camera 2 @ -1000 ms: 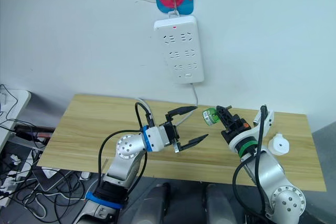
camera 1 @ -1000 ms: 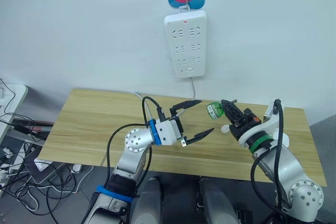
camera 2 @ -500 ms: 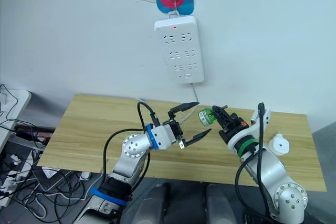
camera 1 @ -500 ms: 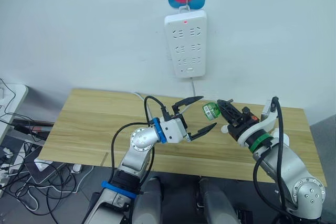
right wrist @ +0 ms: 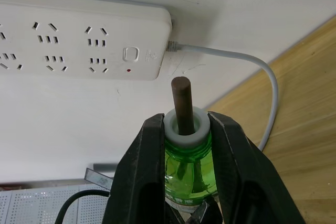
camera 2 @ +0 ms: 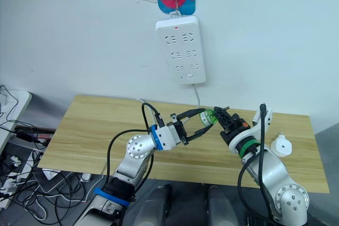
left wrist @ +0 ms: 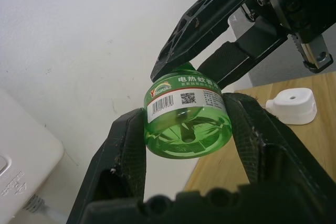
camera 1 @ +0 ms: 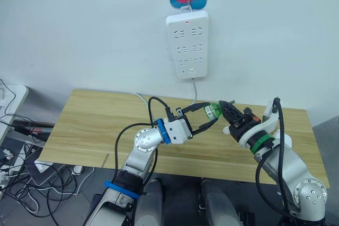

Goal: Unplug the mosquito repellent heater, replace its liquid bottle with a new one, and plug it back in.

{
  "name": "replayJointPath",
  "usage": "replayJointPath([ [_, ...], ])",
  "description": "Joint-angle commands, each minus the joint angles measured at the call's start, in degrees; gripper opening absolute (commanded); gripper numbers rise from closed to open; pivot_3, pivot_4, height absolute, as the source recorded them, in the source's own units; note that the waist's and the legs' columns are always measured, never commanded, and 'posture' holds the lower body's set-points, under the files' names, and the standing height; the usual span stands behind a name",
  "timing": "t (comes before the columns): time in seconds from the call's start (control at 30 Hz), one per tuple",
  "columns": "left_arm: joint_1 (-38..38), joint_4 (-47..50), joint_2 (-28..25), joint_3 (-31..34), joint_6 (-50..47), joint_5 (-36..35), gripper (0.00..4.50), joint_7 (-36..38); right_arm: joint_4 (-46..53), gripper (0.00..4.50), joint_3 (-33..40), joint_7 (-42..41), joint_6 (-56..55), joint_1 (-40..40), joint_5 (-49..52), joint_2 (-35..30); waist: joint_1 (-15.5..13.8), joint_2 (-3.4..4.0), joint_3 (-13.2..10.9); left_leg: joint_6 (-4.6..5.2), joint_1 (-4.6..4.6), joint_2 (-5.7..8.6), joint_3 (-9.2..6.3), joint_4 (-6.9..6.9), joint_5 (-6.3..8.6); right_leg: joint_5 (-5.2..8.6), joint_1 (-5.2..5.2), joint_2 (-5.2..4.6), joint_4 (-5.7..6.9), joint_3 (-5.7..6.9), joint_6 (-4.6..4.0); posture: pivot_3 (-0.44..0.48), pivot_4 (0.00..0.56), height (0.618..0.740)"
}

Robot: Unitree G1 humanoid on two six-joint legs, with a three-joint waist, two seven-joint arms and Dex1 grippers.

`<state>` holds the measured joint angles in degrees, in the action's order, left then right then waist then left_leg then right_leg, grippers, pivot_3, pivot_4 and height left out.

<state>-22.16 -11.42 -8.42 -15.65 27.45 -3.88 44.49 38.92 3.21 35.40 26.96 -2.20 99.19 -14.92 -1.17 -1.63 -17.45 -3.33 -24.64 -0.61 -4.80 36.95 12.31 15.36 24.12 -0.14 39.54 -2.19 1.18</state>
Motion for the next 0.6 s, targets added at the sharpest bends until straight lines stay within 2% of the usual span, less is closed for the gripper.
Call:
replayJointPath([
  [0.03,-0.4,0.6,0.7,-0.5,-0.3,-0.7,2.16,-0.7,3.2,0.82,-0.7,-0.7,-0.7,-0.1,1.5,-0.6,0.0,0.00,0.0,0.00,0.00,0.00,0.00,0.00,0.00,0.00,0.00,0.00,0.00,0.00,0.00,0.146,0.275,0.740],
  [0.4,-0.1,1.0,1.0,-0.5,-2.1,-1.3,2.16,-0.8,3.1,0.82,-1.9,-1.3,-1.2,-0.3,0.9,-1.7,-0.1,0.00,0.0,0.00,0.00,0.00,0.00,0.00,0.00,0.00,0.00,0.00,0.00,0.00,0.00,0.150,0.260,0.740],
  [0.6,0.2,1.4,1.5,-0.5,-4.2,-3.0,2.16,0.0,3.6,2.83,-1.8,-2.2,-0.9,1.0,1.5,-3.3,-0.1,0.00,0.0,0.00,0.00,0.00,-0.01,0.00,0.00,0.00,0.00,0.00,0.01,0.01,0.00,0.145,0.256,0.740],
])
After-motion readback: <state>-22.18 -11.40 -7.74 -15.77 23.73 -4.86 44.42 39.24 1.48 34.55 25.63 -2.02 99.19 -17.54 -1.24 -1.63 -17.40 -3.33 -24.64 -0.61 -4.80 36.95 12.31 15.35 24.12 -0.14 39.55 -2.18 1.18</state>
